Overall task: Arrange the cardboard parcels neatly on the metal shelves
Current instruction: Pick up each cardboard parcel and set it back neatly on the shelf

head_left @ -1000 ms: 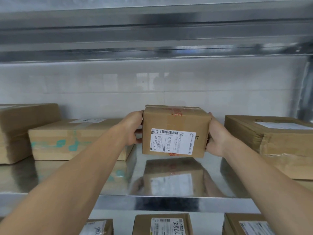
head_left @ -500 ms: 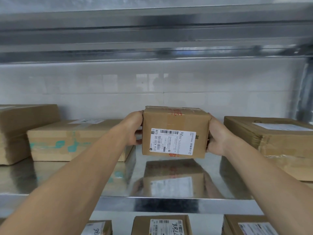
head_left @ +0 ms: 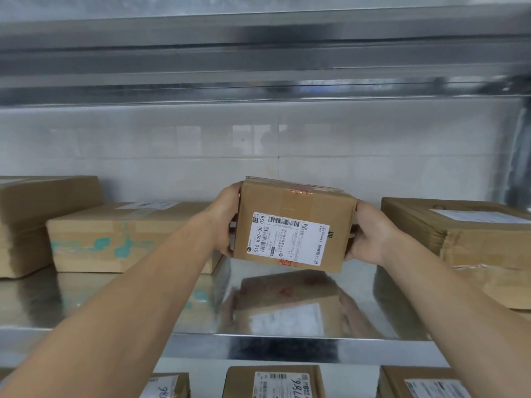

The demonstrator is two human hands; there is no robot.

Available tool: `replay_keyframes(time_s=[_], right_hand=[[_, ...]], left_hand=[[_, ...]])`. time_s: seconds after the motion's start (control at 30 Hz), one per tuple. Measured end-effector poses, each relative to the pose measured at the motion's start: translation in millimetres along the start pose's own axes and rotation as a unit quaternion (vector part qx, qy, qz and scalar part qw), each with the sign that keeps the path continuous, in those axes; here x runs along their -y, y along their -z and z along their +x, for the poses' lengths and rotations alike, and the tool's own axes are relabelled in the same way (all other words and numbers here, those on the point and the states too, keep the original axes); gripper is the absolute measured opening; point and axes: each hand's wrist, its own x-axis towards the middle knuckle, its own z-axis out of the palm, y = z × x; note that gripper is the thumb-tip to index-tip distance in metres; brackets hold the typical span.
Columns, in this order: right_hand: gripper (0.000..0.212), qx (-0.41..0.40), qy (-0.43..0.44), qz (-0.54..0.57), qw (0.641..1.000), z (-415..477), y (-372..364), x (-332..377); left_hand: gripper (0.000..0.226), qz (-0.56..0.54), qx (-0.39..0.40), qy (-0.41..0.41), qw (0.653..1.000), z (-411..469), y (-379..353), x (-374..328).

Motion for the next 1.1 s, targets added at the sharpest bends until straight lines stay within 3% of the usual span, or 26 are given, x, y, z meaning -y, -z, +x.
replay_keyframes(time_s=[0.07, 0.23, 0.33, 0.43, 0.53, 0.63, 0.83, 1.0, 1.1], right_hand=[[0.025, 0.000, -0.012, 0.022, 1.000, 1.8, 3.1, -0.7], [0.070, 0.013, -0.077, 0.097, 0.992, 7.8, 11.4, 1.3], [0.058, 0.021, -0.076, 0.079, 0.994, 4.8, 12.7, 2.9], [0.030, 0.030, -0.057, 0.086, 0.994, 2.8, 13.8, 1.6], [0.019, 0.022, -0.051, 0.110, 0.992, 3.0, 14.4, -1.8], [0.023, 0.015, -0.033, 0.121, 0.992, 4.0, 13.8, -6.2], [0.039, -0.017, 0.005, 0.112, 0.994, 2.1, 9.4, -10.6], [0.039, -0.018, 0.006, 0.069, 0.997, -4.1, 1.9, -17.0], [0.034, -0.019, -0.011, 0.028, 0.999, -5.5, -4.0, -22.3]], left_hand=[[0.049, -0.001, 0.023, 0.010, 1.000, 2.0, 3.2, -0.6], [0.060, 0.000, 0.019, 0.005, 1.000, 6.3, 7.4, -3.1], [0.079, -0.015, 0.006, 0.001, 1.000, 11.1, 8.0, -6.0], [0.055, -0.057, -0.020, -0.018, 0.998, 8.2, 7.4, -9.0], [0.034, -0.077, -0.037, -0.040, 0.996, 5.7, 6.7, -11.2], [0.012, -0.101, -0.048, -0.058, 0.992, 2.6, 4.5, -13.3], [0.026, -0.171, -0.058, -0.095, 0.979, 4.3, 4.0, -14.1], [0.022, -0.125, 0.027, -0.057, 0.990, 3.3, 5.7, -12.2], [0.030, -0.121, 0.070, -0.051, 0.989, 3.5, 2.2, -8.7]])
